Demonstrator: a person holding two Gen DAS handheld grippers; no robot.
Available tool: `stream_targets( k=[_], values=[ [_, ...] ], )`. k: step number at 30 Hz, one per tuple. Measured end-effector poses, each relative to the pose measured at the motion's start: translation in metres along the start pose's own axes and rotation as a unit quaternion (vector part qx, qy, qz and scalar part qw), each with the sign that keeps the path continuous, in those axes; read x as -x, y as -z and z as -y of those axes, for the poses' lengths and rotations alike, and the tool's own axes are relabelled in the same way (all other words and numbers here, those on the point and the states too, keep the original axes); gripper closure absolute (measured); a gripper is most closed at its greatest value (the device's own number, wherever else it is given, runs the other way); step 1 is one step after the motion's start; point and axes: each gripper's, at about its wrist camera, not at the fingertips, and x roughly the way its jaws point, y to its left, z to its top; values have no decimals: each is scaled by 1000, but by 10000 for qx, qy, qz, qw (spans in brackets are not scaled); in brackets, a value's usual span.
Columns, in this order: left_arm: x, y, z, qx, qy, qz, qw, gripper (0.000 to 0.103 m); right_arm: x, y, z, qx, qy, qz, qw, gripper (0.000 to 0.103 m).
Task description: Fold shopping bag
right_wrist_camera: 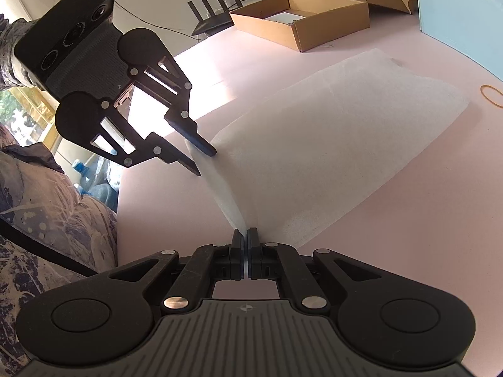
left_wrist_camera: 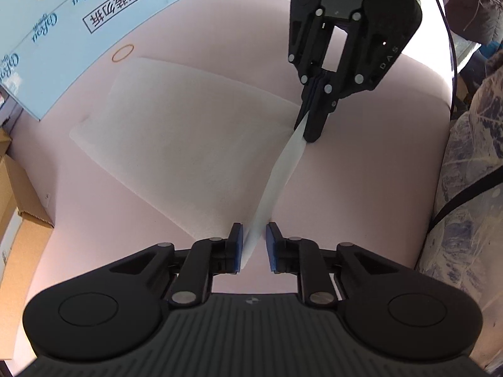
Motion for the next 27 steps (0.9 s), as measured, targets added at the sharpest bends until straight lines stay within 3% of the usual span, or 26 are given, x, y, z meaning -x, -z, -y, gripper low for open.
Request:
stream_targets(
  k=[5, 10, 13, 17, 21, 25, 27],
  values=[
    [-12, -14, -38, 785, 694, -507, 9932, 102, 0, 8, 9, -254, -102, 178, 9995, 102],
    [-35, -24, -85, 1385, 1774, -1077, 9684, 100, 7, 18, 12, -584, -112, 421, 9973, 102],
    [-45, -27, -98, 1365, 2203, -1283, 9573, 100, 19, 26, 4, -747, 70, 610, 9953, 99],
    [-52, -25, -107, 1482, 2453, -1448, 9470, 100, 41, 33, -11, -980, 537, 1004, 9886, 93],
    [-62, -26, -118, 1600, 2647, -1561, 9381, 100, 83, 40, -34, -1285, 966, 1871, 9691, 93],
    [-62, -25, -118, 1701, 2768, -1644, 9313, 100, 81, 32, -59, -1374, 1113, 2090, 9618, 96],
    [-65, -25, -120, 1738, 2808, -1668, 9290, 100, 54, 26, -73, -1194, 1395, 1821, 9660, 96]
  ],
)
